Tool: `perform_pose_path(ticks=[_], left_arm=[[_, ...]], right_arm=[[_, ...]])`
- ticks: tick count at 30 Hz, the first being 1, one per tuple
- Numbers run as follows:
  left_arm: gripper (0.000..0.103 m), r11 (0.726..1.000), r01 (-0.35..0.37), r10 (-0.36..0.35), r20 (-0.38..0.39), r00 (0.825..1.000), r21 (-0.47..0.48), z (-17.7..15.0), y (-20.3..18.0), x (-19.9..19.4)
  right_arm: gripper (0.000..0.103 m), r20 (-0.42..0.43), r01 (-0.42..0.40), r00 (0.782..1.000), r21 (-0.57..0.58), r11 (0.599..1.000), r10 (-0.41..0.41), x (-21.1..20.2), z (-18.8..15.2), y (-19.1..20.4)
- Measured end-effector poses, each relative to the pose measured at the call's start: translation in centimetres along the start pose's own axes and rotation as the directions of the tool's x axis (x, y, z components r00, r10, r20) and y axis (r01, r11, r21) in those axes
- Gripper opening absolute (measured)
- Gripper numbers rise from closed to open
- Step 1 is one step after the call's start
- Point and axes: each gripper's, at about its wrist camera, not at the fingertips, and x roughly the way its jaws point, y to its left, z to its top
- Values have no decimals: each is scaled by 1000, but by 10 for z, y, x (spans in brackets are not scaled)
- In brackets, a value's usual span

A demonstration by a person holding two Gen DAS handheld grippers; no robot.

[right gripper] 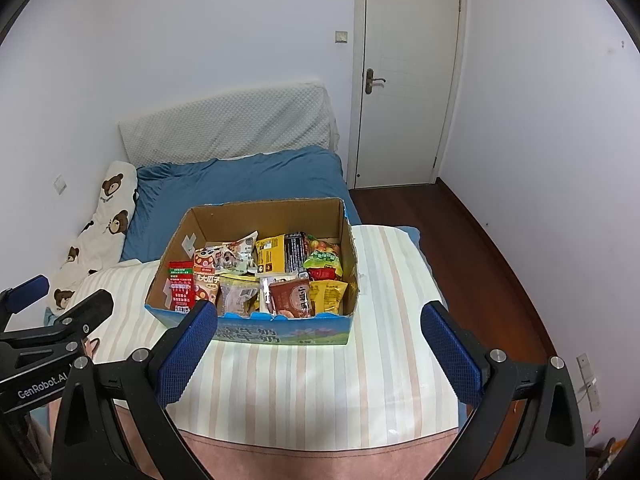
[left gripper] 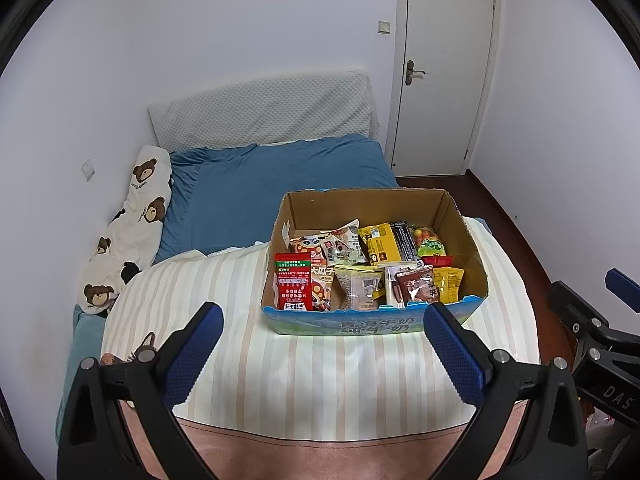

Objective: Organize snacks

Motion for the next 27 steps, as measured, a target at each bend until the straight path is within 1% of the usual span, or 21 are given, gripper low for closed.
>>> perform_pose_path(ticks=[20, 27], left_arm=[[103, 1000, -7, 7, 8, 1000, -5, 3, 0, -3], [103, 1000, -17, 17, 35, 999, -2, 4, -1, -9]], right_arm=[[103, -3, -14, 1000, 0, 1000, 14, 1, 0, 1], [103, 5, -15, 1000, 0, 1000, 15, 2, 2, 1]])
